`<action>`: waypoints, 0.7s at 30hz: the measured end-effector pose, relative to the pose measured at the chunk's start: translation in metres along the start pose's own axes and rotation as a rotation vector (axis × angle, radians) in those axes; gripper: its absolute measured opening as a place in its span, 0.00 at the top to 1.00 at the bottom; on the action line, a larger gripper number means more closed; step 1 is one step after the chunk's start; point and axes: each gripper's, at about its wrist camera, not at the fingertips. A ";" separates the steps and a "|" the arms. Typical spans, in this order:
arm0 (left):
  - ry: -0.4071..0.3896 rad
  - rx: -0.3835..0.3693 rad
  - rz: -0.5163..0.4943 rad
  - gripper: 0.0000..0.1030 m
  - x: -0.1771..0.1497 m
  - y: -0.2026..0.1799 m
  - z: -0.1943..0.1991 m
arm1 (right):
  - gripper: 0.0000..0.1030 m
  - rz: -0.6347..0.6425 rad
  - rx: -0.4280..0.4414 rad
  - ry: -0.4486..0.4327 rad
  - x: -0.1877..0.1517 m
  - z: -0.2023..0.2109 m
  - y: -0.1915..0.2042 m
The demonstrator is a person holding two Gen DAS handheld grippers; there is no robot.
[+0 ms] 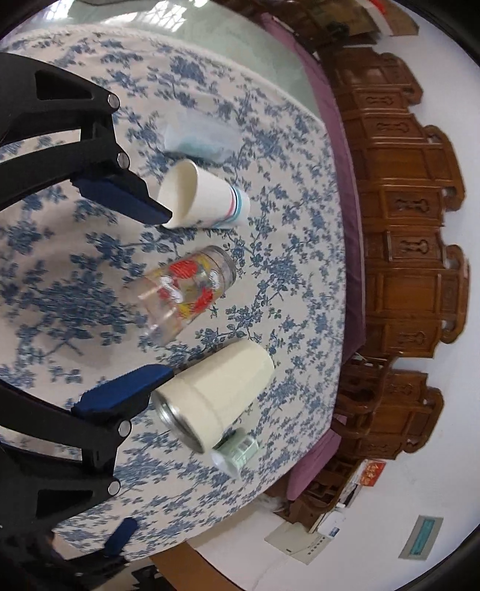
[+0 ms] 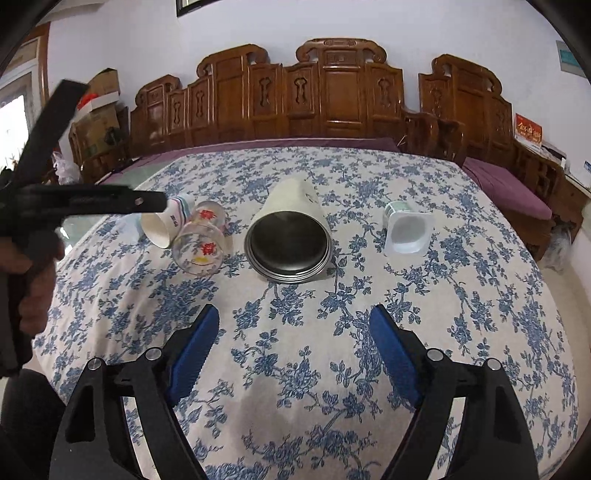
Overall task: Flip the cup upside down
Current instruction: 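Close the left gripper around the body of the red-printed glass jar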
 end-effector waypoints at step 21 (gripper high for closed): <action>0.282 0.102 -0.050 0.37 0.037 -0.025 -0.106 | 0.17 -0.045 0.033 0.002 0.008 -0.014 -0.014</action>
Point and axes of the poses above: each gripper's, at about its wrist camera, not at the fingertips, and z roughly against the way its jaws point, y to its left, x to its top, and after that the axes turned 9 degrees about x, right-handed
